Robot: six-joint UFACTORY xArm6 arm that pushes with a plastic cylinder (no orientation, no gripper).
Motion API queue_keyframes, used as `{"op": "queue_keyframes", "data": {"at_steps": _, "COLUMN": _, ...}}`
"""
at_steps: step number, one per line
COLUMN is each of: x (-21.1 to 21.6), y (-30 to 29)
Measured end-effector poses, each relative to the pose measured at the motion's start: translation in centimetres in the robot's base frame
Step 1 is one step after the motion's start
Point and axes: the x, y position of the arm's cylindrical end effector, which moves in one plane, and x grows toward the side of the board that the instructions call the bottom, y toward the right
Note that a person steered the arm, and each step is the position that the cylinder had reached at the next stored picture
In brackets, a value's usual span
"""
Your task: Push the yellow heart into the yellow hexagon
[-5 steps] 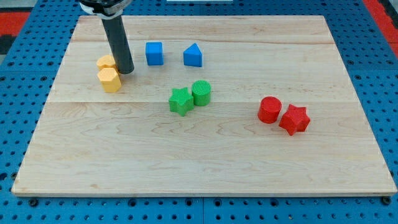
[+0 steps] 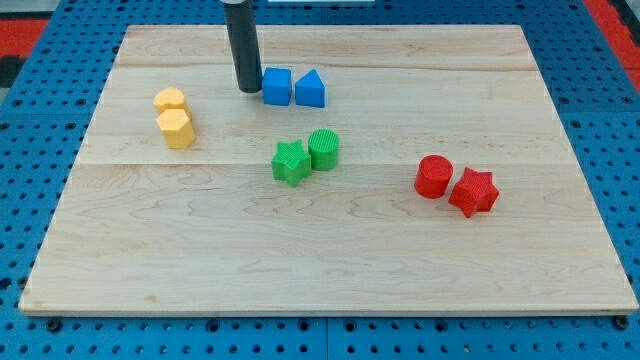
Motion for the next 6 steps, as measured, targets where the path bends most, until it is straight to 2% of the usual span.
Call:
{"op": "queue_keyframes", "data": {"at_steps": 1, "x": 0.2, "y": -7.3}}
{"op": "queue_keyframes", "data": {"at_steps": 3, "x": 1.4, "y": -12.0}}
{"op": "queue_keyframes", "data": {"at_steps": 4, "x": 4.4, "y": -8.3}}
{"op": "queue_keyframes", "data": {"at_steps": 5, "x": 2.0, "y": -10.4}}
{"op": "queue_keyframes", "data": {"at_steps": 6, "x": 0.4, "y": -7.7}}
